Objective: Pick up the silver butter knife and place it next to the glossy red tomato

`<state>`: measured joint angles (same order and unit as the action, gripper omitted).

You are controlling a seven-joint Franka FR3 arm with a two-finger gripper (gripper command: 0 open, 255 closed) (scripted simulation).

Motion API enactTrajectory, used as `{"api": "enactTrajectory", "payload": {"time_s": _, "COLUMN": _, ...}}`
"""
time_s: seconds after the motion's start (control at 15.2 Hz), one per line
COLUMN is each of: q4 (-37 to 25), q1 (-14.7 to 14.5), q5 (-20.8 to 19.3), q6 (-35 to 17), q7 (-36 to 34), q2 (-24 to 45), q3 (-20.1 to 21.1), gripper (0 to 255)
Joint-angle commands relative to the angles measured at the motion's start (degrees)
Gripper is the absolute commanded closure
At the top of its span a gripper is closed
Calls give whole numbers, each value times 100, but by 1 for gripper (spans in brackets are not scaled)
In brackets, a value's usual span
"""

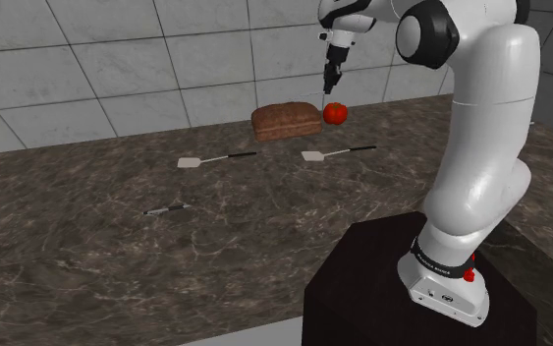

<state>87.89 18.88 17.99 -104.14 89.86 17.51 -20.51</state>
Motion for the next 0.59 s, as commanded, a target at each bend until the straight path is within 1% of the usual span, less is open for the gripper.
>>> {"api": "enactTrajectory", "payload": {"time_s": 0.0, "q4": -369, "q1": 220, "q5": 95, "q6": 186, "q7": 237, "q2": 256, "q3": -62, "gripper": 255}}
{"api": "enactTrajectory", "payload": {"time_s": 0.26, "q4": -1194, "q1": 708, "q5": 293, "q6": 578, "q7": 655, "q2": 821, "q3": -146, "gripper": 255}}
{"api": "enactTrajectory", "payload": {"time_s": 0.53, "q4": -2309, "q1": 1286, "q5": 511, "q6": 1082, "q7": 986, "q2": 1539, "q3": -170, "gripper": 255}}
